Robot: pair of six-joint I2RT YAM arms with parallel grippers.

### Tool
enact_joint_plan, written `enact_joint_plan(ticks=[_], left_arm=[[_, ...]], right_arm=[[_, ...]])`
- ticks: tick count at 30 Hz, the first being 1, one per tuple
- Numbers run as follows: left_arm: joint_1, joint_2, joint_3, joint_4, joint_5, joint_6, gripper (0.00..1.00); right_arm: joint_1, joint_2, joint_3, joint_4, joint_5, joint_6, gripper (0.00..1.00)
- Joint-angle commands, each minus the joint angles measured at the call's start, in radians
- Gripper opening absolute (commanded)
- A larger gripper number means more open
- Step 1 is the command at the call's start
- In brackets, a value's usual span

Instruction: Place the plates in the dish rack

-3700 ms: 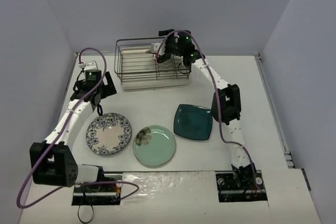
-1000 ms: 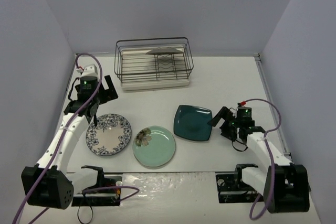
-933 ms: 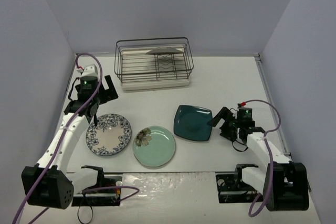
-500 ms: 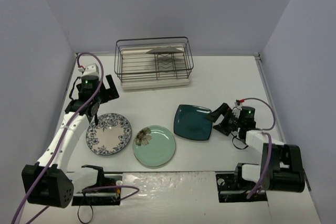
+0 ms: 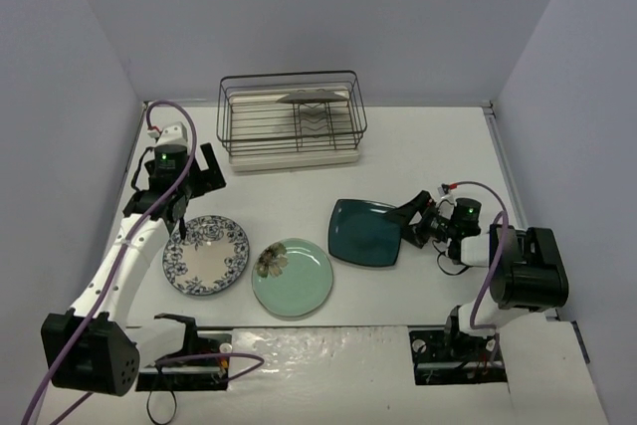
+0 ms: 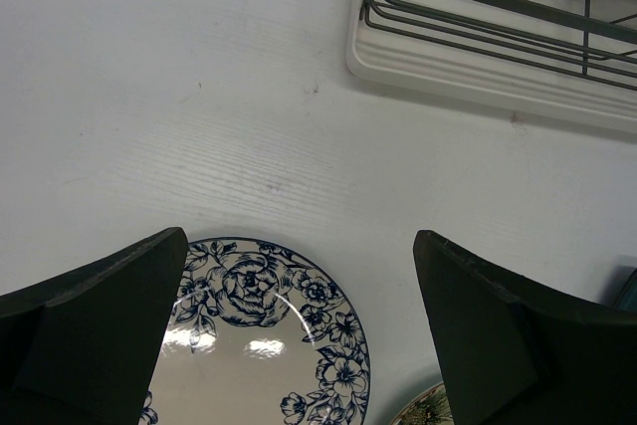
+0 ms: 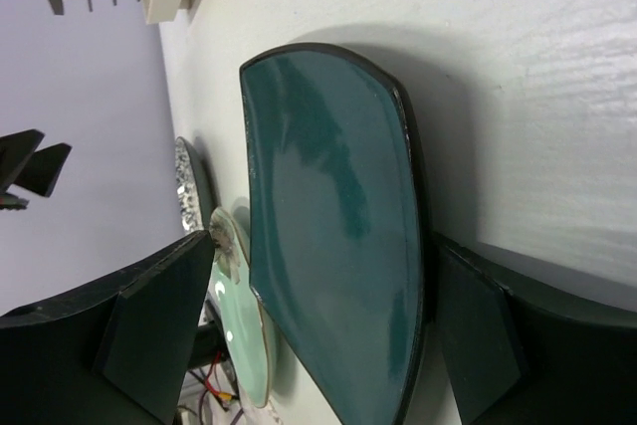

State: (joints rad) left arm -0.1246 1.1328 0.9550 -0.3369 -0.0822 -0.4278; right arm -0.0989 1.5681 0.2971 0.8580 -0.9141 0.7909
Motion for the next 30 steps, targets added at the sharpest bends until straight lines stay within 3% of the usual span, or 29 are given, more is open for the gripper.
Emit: enact_joint_plan(ticks=[1, 5, 13, 17, 20, 25, 27, 30], left_arm=[[-0.006, -0.03, 0.021, 0.045, -0.014, 0.003, 0.97], [-0.006, -0.036, 0.022, 0.039, -0.025, 0.004, 0.97], [-0.01, -0.035, 0.025, 0.036, -0.04, 0.006, 0.97], [-0.014, -0.031, 0.03, 0.032, -0.048, 0.006, 0.97], [-0.014, -0.033, 0.031, 0.03, -0.052, 0.008, 0.97], [-0.017, -0.038, 0.032, 0.029, -0.06, 0.009, 0.97], [-0.017, -0.04, 0.031, 0.029, -0.06, 0.009, 0.97], [-0.018, -0.044, 0.029, 0.031, -0.059, 0.008, 0.97]], right_arm=[[-0.006, 0.138, -0.042, -0.087, 0.111, -0.048, 0.74], [-0.01, 0.191, -0.038, -0.089, 0.121, -0.054, 0.56], [-0.012, 0.173, -0.02, -0.163, 0.177, -0.084, 0.29], [-0.012, 0.133, -0.008, -0.22, 0.21, -0.112, 0.06], [-0.012, 0.088, -0.002, -0.254, 0.218, -0.14, 0.0], [-0.011, -0.096, 0.005, -0.267, 0.187, -0.183, 0.0], [-0.006, -0.248, 0.013, -0.27, 0.172, -0.189, 0.0], [0.033, -0.489, 0.113, -0.434, 0.257, -0.275, 0.0]])
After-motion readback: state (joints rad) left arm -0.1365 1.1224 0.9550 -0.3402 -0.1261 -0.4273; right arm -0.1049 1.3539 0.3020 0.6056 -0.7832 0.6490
